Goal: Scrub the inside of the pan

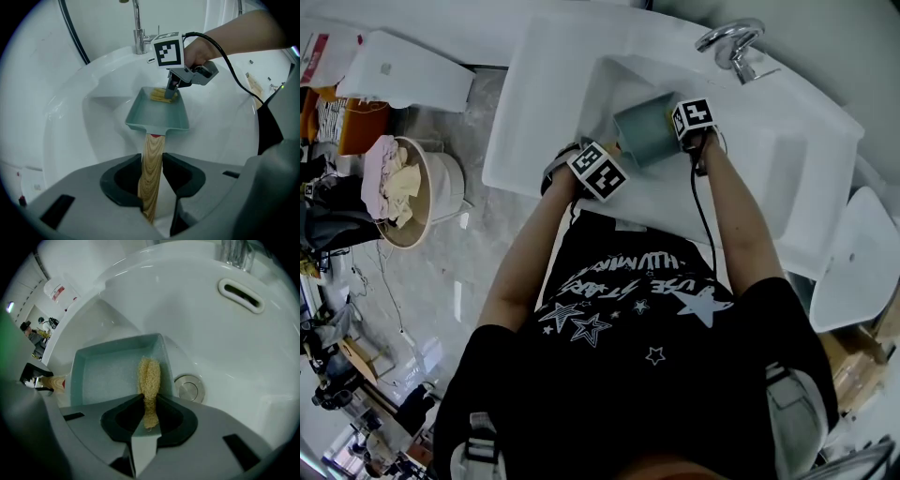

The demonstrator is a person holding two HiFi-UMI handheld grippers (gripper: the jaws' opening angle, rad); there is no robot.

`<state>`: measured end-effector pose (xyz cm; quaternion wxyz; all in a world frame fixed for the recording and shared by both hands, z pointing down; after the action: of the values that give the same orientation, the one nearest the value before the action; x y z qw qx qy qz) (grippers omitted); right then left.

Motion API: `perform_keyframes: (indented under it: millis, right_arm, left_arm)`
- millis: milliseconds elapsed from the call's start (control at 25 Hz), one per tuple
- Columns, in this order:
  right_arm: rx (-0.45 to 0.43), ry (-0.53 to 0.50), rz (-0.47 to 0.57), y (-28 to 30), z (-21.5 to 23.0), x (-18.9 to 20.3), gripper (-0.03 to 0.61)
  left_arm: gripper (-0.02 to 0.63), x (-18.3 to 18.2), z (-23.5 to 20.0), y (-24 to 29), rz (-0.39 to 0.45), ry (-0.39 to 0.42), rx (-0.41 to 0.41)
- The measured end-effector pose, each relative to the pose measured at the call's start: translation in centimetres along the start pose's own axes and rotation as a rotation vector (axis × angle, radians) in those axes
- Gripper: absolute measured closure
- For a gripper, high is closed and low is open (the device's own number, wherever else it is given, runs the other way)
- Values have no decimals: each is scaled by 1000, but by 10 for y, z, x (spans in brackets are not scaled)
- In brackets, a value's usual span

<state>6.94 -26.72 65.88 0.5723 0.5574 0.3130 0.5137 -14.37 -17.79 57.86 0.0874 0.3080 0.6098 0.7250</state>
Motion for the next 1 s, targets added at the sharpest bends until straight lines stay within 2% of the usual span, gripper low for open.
perform_keyframes:
  millis: [320, 1000]
  right_arm:
    - [-21, -62, -32, 1, -15, 1, 502]
    - [-225, -163, -58, -2, -88, 4, 500]
  left_arm:
    - [469, 2, 1, 0, 9, 12, 3]
    - [469, 2, 2, -1, 13, 9, -1]
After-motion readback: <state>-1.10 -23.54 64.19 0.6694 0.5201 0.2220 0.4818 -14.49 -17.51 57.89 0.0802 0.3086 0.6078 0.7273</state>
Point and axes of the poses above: the fingertips, and each gripper's own axes: y forward along the fingers, z to its right, x out of its underside, the point moved 6 cm from there along -y, backward along the fingers, and after that the axes turned 6 degrees about z, right-handed, at the moved point
